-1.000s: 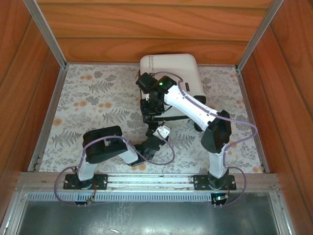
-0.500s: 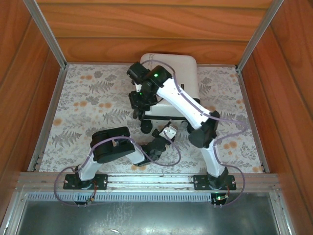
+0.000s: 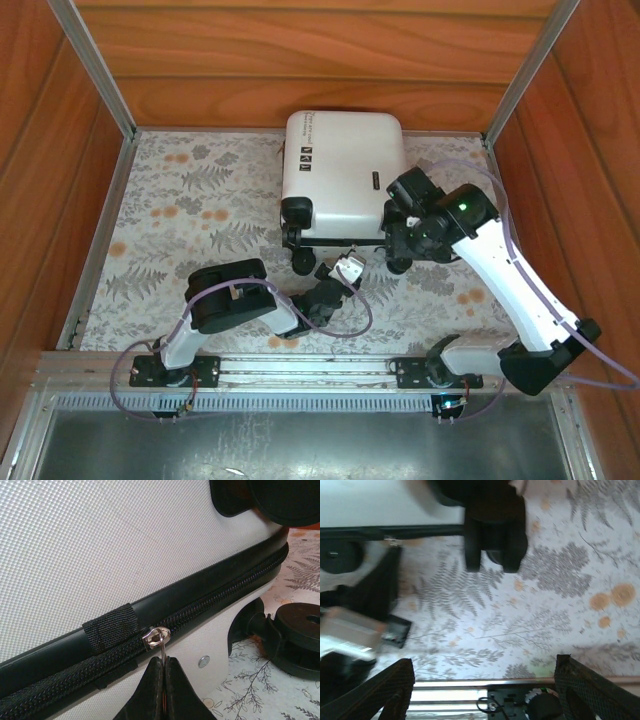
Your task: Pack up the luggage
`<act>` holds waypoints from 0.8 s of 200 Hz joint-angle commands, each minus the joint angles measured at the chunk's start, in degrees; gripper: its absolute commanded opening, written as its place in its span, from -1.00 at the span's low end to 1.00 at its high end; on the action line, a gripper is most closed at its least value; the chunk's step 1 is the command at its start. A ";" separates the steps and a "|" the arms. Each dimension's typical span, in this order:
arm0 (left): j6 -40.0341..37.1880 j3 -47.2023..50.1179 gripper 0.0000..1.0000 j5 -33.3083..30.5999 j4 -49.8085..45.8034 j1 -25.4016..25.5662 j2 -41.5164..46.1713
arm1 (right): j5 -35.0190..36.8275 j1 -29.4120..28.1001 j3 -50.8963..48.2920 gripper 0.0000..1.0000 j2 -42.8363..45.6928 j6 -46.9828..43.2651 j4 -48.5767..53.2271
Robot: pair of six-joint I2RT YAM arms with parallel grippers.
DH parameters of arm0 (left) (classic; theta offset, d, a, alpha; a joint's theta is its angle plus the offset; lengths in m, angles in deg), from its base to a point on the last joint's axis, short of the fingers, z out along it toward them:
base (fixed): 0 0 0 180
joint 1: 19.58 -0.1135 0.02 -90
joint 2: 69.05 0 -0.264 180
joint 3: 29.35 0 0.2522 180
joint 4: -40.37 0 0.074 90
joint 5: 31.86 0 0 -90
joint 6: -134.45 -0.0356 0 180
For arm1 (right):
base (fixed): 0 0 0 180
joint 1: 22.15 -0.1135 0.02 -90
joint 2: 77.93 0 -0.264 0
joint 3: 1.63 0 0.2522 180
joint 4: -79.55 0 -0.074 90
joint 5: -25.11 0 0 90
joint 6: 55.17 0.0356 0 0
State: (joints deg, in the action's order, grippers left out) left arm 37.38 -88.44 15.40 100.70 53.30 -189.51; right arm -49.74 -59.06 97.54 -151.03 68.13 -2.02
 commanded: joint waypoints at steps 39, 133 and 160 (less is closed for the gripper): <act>1.43 -0.32 -1.00 4.76 0.89 0.70 0.07 | 1.28 6.05 -2.11 0.65 -8.16 -10.00 -9.40; 2.41 -0.21 -1.00 4.33 0.89 0.51 -0.73 | -0.45 8.47 -1.82 -0.11 -14.84 -23.63 -16.89; 2.41 -0.56 -1.00 4.28 0.80 0.46 -1.04 | -2.69 8.43 -1.66 -0.69 -15.14 -23.04 -16.88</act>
State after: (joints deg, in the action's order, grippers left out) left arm 38.93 -88.26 15.86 100.72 53.19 -189.51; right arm -48.53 -50.16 95.35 -164.74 49.61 -16.08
